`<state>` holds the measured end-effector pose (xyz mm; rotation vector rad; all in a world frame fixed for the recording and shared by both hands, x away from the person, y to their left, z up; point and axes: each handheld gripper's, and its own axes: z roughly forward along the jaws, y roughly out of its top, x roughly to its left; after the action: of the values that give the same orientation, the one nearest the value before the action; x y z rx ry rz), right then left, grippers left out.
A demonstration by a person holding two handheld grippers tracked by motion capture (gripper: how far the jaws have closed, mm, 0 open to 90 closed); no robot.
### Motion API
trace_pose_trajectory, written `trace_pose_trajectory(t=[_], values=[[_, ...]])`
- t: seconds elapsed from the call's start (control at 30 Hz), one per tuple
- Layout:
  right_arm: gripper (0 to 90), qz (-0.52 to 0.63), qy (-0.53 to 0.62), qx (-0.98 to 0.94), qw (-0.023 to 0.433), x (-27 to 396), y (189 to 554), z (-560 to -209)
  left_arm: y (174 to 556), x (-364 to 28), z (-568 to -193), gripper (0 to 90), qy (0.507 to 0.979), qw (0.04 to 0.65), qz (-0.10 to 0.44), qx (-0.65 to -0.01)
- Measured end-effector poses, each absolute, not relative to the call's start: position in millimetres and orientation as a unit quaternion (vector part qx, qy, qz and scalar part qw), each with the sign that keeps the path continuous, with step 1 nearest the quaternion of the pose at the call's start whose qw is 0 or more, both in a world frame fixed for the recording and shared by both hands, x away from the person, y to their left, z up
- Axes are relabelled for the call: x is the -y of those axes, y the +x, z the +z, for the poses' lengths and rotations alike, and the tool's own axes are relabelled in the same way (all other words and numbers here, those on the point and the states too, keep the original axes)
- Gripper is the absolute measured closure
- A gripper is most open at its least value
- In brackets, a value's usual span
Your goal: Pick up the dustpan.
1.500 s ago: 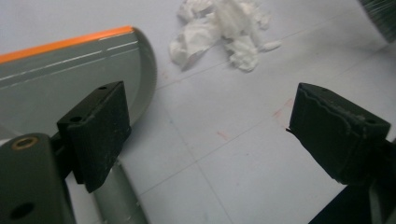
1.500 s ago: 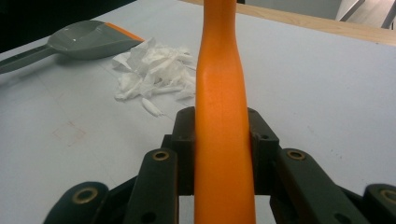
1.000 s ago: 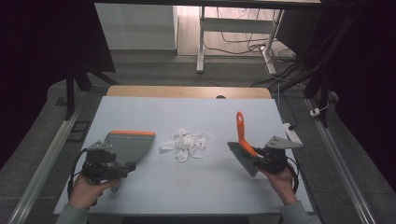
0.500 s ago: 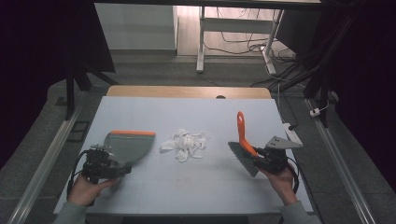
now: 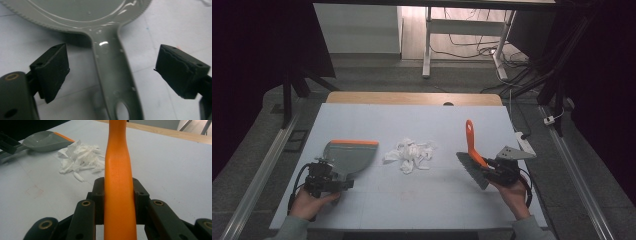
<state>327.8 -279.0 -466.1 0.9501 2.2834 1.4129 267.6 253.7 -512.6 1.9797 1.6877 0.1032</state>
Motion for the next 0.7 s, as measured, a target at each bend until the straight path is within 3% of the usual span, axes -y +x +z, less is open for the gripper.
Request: trace_pose_trajectory(t=[0.5,0.7], values=[[69.7,0.489,0.33,-0.794,0.146,278,328,-467,276,-257,-527,34.5,0.713,0.292,0.034,-0.637],[69.7,0.487,0.329,-0.795,0.148,277,328,-467,276,-259,-528,50.3,0.702,0.305,0.036,-0.643]])
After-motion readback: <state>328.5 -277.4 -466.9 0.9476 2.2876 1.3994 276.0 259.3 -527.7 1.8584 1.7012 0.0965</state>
